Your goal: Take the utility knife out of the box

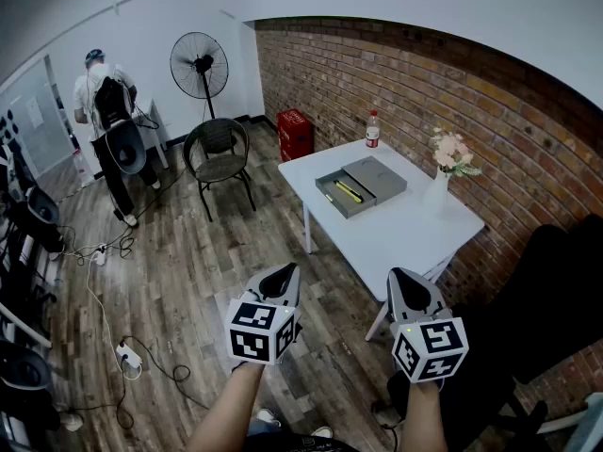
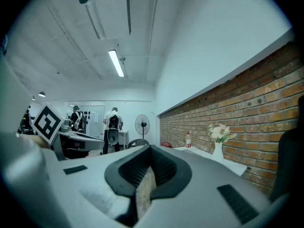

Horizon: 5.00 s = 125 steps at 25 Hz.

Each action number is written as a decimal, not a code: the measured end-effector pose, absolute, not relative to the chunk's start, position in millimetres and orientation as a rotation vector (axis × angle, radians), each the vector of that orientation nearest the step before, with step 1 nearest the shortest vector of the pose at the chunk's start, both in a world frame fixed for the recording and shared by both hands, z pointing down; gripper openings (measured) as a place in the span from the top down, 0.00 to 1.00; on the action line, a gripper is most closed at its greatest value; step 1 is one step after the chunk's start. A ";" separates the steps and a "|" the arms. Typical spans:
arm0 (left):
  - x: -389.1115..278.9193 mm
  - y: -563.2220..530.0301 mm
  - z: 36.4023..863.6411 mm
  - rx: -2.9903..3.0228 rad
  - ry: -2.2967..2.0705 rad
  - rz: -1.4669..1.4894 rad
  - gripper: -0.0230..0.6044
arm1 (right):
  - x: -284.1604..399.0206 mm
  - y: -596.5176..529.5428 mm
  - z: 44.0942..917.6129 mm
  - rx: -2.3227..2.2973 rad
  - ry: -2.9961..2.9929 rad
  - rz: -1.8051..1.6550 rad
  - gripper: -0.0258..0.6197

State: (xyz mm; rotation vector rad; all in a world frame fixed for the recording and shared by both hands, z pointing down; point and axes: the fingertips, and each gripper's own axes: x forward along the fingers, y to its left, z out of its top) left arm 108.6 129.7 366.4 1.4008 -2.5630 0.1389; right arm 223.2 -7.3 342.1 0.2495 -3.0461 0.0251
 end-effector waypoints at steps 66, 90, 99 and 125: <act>-223.7 -46.1 405.4 1.776 -2.258 0.125 0.60 | -86.3 -139.8 354.4 0.588 -2.960 0.039 0.93; -268.9 -266.9 437.5 2.087 -1.966 0.465 0.60 | -152.3 -327.4 369.2 0.704 -2.921 0.148 0.93; -247.2 -278.4 496.9 2.387 -1.469 0.845 0.60 | -158.2 -328.9 376.5 0.858 -2.846 0.140 0.93; -231.5 -268.2 639.8 2.537 -0.438 1.724 0.62 | -130.4 -289.9 392.5 1.299 -2.589 0.143 0.93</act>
